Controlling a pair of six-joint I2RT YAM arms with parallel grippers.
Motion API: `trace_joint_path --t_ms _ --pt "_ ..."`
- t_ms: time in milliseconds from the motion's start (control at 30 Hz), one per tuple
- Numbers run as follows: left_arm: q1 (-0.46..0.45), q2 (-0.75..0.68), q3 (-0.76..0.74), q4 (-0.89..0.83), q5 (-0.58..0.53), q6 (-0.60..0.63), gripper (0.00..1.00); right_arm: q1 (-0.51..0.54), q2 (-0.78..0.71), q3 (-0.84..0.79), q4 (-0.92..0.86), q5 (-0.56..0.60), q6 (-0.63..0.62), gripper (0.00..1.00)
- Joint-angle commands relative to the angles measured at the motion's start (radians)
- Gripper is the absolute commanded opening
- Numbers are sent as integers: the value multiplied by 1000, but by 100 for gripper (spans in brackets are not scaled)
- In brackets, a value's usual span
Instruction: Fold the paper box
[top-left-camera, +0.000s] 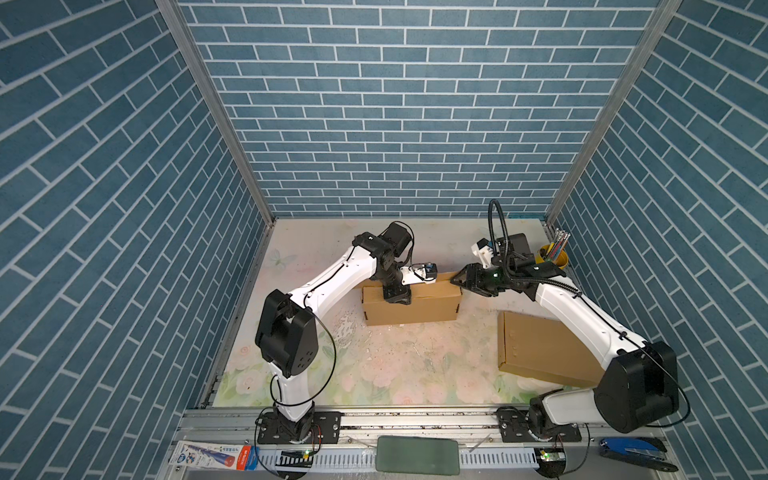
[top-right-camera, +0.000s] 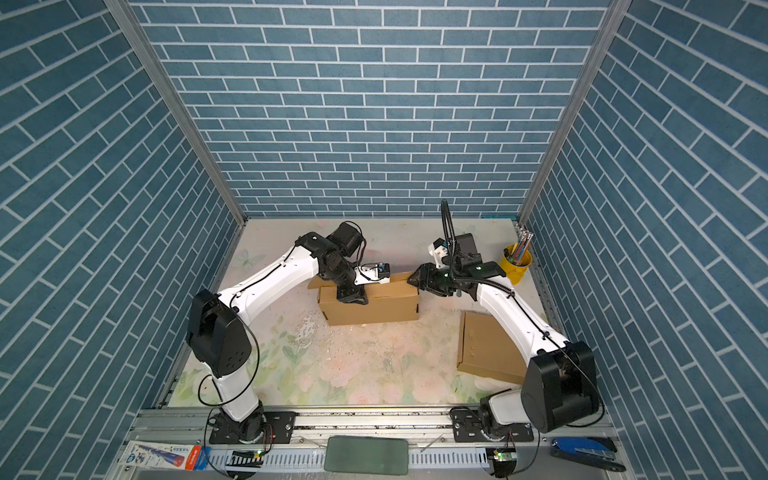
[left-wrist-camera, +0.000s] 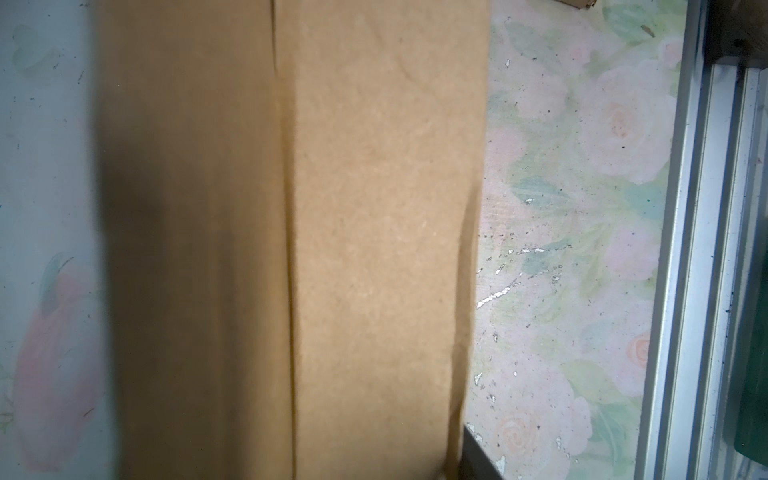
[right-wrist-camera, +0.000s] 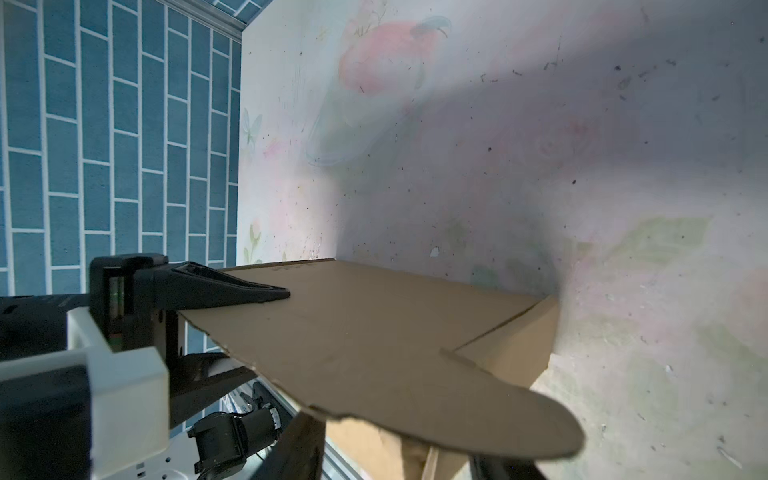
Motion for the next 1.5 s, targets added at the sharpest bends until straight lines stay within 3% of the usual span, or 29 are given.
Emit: trace_joint_path --t_ms 0,200,333,633,733,833,900,1100,1267,1333,1467 --pt "8 57 -11 -85 0 16 36 8 17 61 -39 43 -59 47" --pt "14 84 -9 -63 5 16 37 18 65 50 -71 76 -88 17" --pt "21 103 -12 -46 12 15 34 20 78 47 -99 116 -112 12" --pt "29 118 -6 -36 13 16 29 27 68 93 -114 34 -94 48" --pt "29 124 -6 -33 16 19 28 45 91 92 -132 66 -111 49" --pt "30 130 -6 -34 17 18 27 55 108 87 -141 106 -121 33" --pt "29 129 -9 -36 11 20 27 55 102 96 -146 103 -126 32" --pt "32 118 -12 -31 2 36 27 12 52 242 -353 123 -313 49" --pt "33 118 -12 -32 -7 44 27 4 46 348 -490 377 -537 54" --pt "33 116 -13 -31 -7 45 27 9 60 387 -490 426 -610 55" --pt "33 119 -11 -28 2 48 27 25 129 474 -524 379 -721 58"
